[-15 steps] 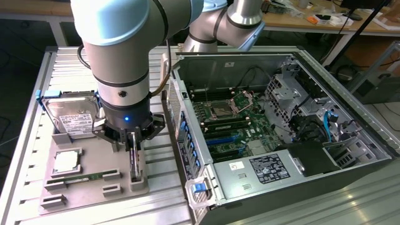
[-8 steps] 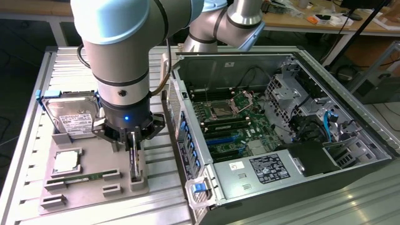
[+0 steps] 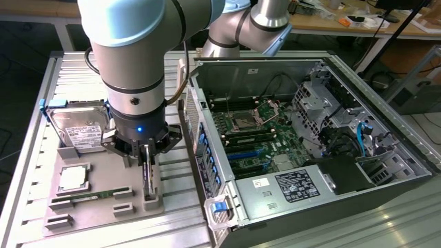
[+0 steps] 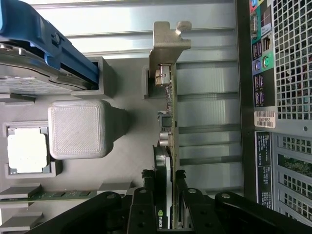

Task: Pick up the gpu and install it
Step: 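Pick up the gpu and move the gpu toward the slot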

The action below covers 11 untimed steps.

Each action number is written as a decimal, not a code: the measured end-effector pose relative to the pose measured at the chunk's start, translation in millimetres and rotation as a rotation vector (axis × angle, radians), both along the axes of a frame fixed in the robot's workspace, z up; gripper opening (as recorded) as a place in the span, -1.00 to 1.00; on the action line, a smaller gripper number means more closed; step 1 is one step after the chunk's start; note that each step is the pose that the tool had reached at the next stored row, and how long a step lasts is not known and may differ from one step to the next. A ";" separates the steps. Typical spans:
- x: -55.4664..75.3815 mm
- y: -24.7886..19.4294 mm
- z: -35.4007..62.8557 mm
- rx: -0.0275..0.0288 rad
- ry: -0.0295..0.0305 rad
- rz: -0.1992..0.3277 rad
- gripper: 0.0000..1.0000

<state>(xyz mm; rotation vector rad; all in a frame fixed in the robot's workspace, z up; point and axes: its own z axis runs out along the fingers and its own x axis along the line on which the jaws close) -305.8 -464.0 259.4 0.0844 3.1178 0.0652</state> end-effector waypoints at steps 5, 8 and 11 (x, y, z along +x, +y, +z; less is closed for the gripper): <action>0.0 0.0 2.3 0.0001 0.0001 0.000 -0.47; 0.0 0.0 4.0 0.0002 0.0000 0.000 -0.47; 0.0 0.1 5.3 0.0003 -0.0001 0.000 -0.47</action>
